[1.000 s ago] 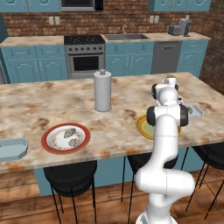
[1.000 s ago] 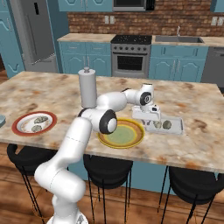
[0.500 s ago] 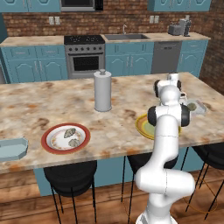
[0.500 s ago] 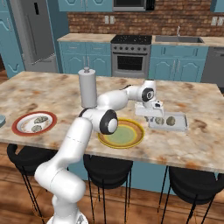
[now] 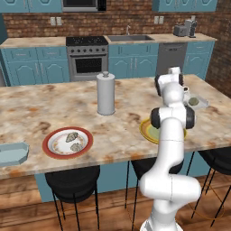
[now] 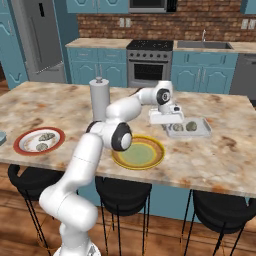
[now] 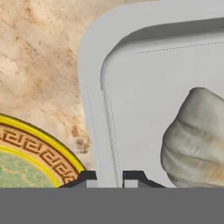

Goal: Place two dumplings into each of the tupperware containers and then place the containers in the fridge.

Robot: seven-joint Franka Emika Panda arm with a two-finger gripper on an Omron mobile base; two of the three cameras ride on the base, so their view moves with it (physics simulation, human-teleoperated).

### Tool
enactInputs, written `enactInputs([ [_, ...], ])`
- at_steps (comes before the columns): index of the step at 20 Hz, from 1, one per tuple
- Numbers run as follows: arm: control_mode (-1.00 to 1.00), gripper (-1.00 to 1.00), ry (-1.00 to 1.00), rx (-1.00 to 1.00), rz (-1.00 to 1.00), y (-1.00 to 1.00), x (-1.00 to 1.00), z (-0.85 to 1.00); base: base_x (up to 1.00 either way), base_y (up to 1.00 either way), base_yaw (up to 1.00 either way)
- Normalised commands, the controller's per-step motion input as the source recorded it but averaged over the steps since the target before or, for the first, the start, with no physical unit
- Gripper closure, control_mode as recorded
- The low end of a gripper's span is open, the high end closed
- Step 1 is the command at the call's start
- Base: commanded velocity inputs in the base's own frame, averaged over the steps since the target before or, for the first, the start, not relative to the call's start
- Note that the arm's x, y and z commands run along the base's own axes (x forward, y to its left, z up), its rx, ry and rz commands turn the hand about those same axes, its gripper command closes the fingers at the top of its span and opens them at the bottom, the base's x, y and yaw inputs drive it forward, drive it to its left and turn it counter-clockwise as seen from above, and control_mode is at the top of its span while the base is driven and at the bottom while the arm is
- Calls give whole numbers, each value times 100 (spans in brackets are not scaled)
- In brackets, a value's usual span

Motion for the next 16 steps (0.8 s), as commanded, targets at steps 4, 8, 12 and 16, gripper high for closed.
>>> enactInputs([
  [4, -100, 100, 11, -1, 34, 48, -48, 33, 0, 0, 0],
  [8, -100, 100, 8, -6, 36, 52, -92, 17, 0, 0, 0],
  [12, -100, 100, 4, -1, 33, 41, -100, 0, 0, 0, 0],
  [16, -100, 100, 0, 0, 30, 12, -100, -1, 0, 0, 0],
])
